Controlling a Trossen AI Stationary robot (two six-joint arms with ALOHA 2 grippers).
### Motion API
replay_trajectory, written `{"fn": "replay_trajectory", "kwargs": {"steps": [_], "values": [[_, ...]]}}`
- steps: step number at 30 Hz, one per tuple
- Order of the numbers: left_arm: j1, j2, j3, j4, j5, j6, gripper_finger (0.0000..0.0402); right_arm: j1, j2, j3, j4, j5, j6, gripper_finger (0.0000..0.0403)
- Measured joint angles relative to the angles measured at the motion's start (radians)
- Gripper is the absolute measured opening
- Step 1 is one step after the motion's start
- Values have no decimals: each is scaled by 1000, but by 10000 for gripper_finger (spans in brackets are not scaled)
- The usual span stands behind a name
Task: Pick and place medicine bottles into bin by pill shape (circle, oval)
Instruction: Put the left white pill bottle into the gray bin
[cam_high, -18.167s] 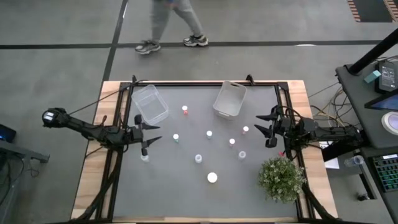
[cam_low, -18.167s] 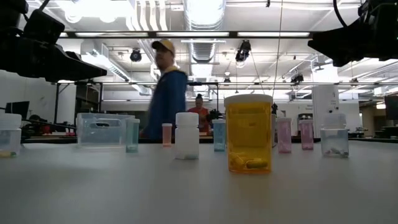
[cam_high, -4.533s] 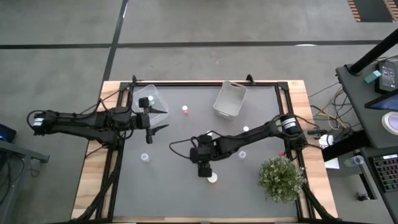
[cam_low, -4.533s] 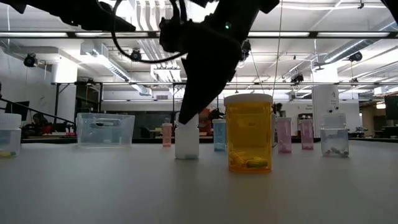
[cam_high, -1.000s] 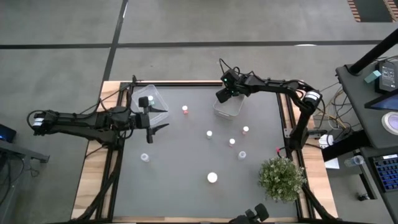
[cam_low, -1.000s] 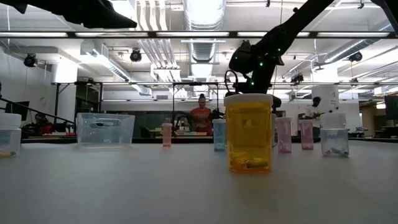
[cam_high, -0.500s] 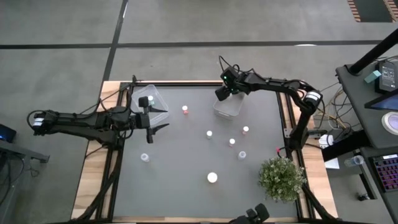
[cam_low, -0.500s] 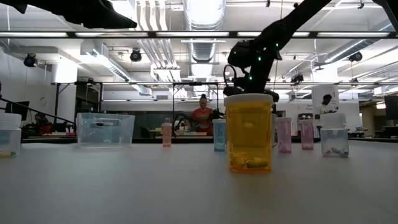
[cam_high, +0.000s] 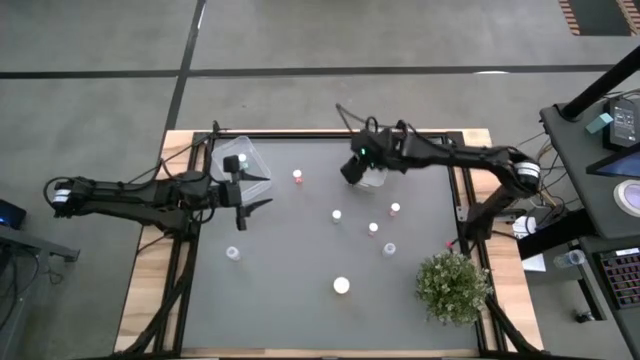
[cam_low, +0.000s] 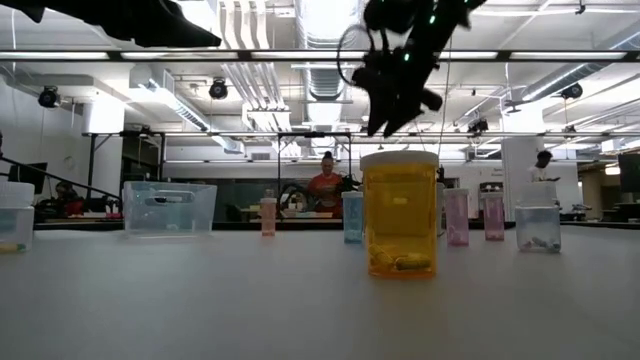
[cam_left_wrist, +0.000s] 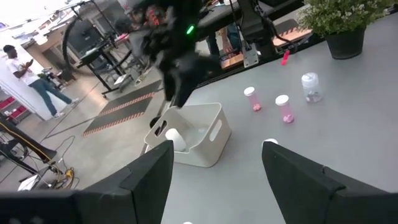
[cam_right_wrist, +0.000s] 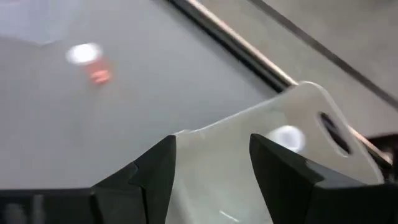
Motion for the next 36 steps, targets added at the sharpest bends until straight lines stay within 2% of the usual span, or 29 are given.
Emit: {"fn": "replay_trajectory", "kwargs": {"steps": [7, 15, 20, 26, 32, 36], "values": [[0, 44, 0, 22, 0, 0, 231, 228, -100, -109, 102, 40, -5, 196], [-1, 129, 6, 89, 0, -33, 231, 390, -221, -358, 465, 44, -102, 196], [-1, 175, 2, 105, 0, -156, 231, 415, -278, -512, 715, 35, -226, 196], [-1, 236, 1, 105, 5, -332, 231, 393, -313, -690, 1086, -89, -383, 196], [0, 278, 23, 95, 15, -487, 231, 361, -428, -774, 1188, -195, -456, 196], [0, 299, 32, 87, 44, -573, 231, 360, -532, -811, 1188, -201, -504, 196]]}}
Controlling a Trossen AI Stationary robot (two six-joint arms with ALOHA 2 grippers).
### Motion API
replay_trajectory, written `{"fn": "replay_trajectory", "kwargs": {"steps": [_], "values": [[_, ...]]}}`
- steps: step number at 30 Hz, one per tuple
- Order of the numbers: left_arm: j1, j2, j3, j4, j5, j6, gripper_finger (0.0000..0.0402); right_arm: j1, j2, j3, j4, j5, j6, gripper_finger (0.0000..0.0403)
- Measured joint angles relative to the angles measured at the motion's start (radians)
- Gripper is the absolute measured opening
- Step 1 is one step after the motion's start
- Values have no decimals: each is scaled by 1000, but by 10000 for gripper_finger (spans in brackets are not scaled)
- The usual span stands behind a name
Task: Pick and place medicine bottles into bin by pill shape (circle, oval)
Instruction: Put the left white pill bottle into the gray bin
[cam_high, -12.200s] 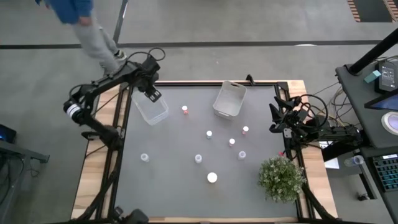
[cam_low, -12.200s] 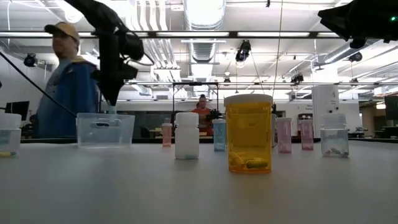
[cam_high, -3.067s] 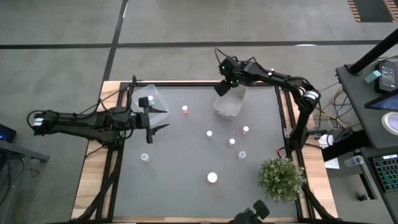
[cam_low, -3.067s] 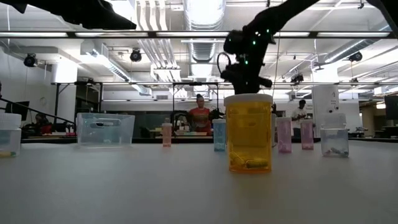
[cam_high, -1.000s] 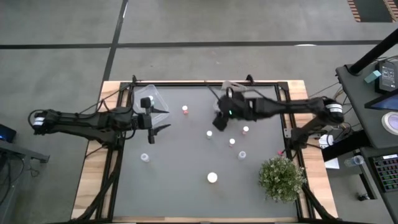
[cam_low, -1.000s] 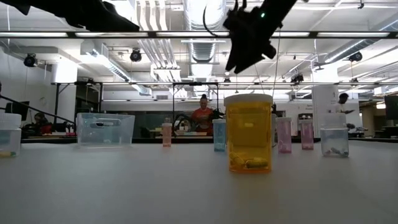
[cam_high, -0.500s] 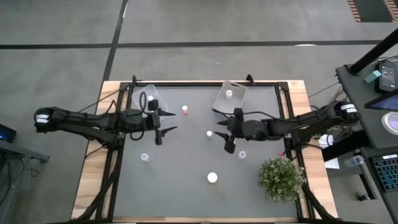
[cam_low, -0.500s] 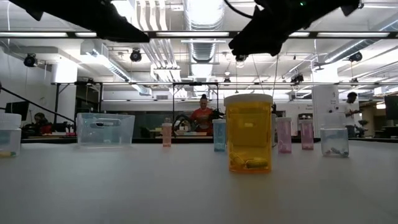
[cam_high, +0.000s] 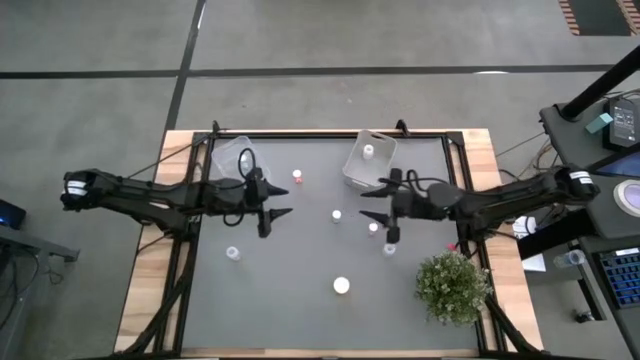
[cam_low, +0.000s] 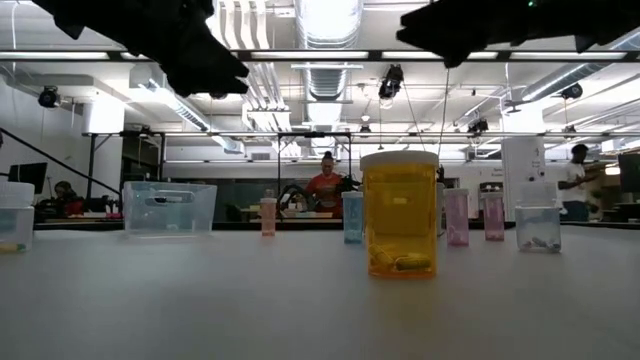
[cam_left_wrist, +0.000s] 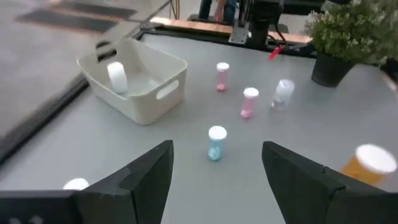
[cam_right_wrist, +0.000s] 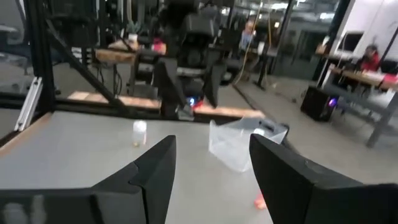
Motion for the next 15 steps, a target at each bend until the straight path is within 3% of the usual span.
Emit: {"fn": "replay_trajectory", "kwargs": {"steps": [3, 6, 13, 15], "values": [[0, 29, 29, -32, 6, -65, 231, 0, -60, -21, 0, -1, -20, 196], [0, 76, 89, -175, 43, -140, 231, 0, -98, -36, -2, -2, -30, 196], [-3, 217, 314, -837, 278, -348, 231, 0, -117, -47, -4, 0, -51, 196], [-17, 260, 362, -1013, 301, -380, 231, 0, -117, -47, -3, 1, -52, 196]]}}
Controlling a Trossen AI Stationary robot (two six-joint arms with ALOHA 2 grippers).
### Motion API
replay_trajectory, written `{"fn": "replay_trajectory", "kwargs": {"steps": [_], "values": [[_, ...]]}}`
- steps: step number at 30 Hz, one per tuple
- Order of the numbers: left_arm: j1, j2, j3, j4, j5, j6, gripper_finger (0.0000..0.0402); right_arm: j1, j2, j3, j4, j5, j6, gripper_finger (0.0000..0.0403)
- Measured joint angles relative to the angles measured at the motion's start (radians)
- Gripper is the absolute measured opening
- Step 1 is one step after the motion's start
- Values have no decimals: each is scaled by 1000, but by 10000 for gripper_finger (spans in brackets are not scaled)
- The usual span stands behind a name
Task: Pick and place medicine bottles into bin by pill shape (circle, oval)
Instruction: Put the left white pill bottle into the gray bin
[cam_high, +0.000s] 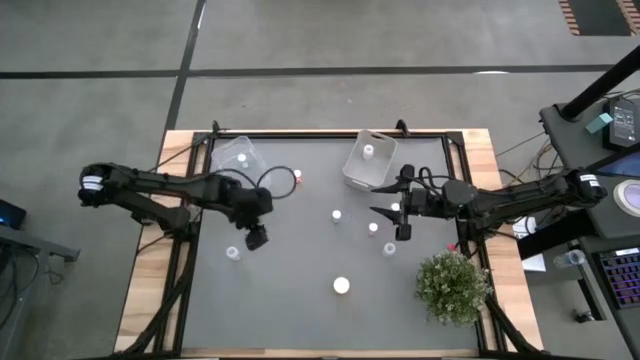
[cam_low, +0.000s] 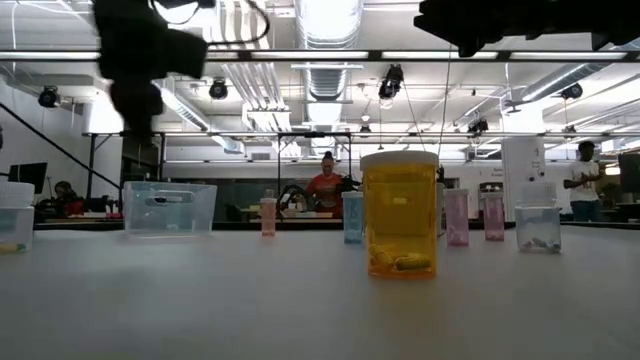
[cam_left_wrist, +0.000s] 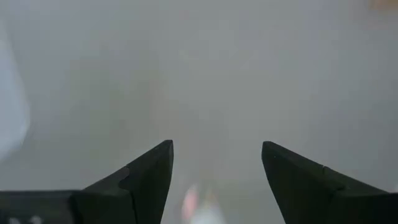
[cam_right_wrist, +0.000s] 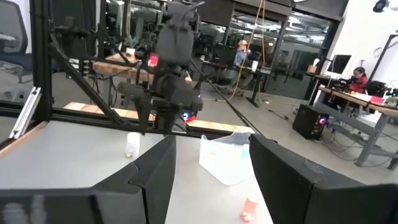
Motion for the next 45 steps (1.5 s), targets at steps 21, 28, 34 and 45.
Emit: {"fn": "replay_trajectory", "kwargs": {"steps": [21, 28, 34, 45], "values": [[-425, -21, -8, -251, -189, -120, 231, 0, 0, 0, -12, 0, 14, 196], [-466, -21, -96, -133, -154, -121, 231, 0, 0, 0, -13, 0, 19, 196], [-467, -21, -145, -117, -154, -121, 231, 0, 0, 0, -25, 0, 19, 196], [-468, -14, -244, 1, -150, -123, 223, 0, 0, 0, -30, 0, 19, 196]]}}
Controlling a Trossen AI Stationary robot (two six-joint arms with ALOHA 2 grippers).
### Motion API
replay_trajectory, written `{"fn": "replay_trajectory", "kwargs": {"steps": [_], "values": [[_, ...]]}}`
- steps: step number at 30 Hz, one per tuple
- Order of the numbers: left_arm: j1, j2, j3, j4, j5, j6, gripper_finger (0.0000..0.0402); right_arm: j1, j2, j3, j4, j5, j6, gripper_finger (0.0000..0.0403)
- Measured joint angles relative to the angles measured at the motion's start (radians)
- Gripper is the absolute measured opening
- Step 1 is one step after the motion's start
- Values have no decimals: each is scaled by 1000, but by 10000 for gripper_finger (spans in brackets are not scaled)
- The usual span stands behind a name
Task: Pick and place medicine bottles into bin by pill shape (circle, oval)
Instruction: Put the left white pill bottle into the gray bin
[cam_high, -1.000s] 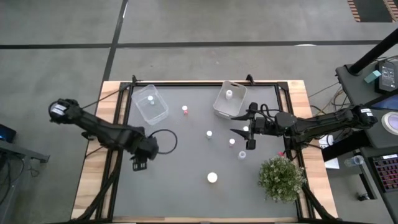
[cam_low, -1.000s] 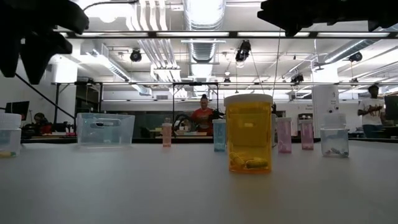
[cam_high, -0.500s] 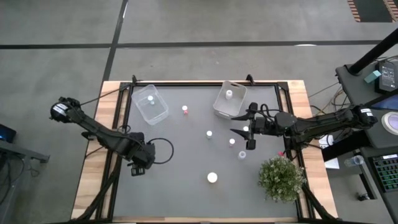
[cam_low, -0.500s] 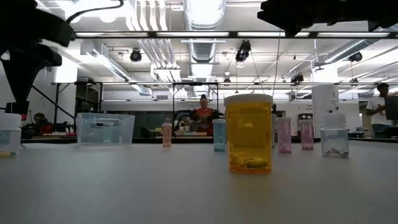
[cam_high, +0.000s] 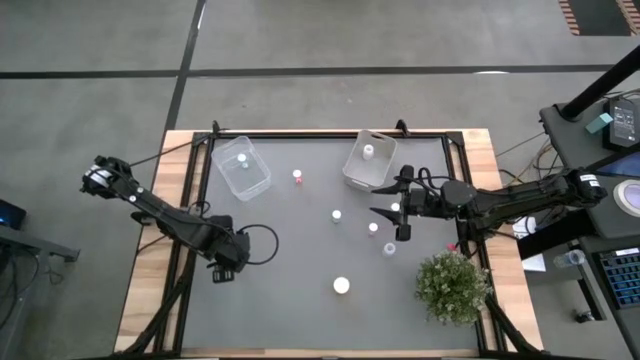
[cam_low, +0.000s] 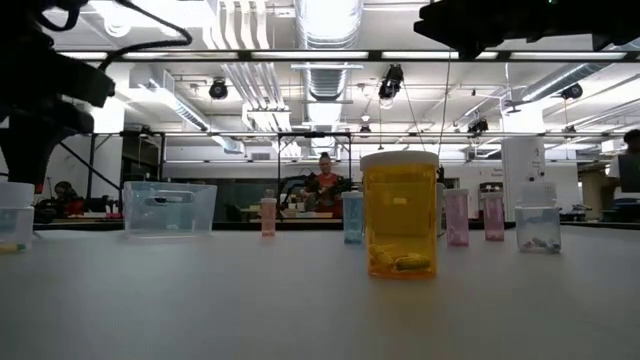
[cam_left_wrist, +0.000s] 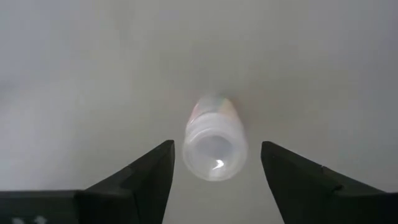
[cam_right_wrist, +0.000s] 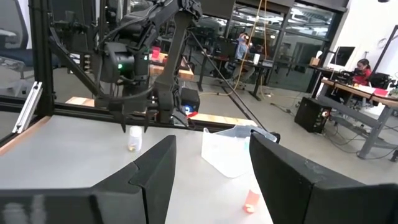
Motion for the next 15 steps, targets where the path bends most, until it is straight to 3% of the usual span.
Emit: {"fn": "replay_trajectory", "kwargs": {"steps": [11, 15], "values": [[1, 22, -6, 11, 0, 3, 115, 0, 0, 0, -1, 0, 0, 196], [3, 22, 14, 27, 0, 5, 108, 0, 0, 0, -4, 0, 0, 196]]}}
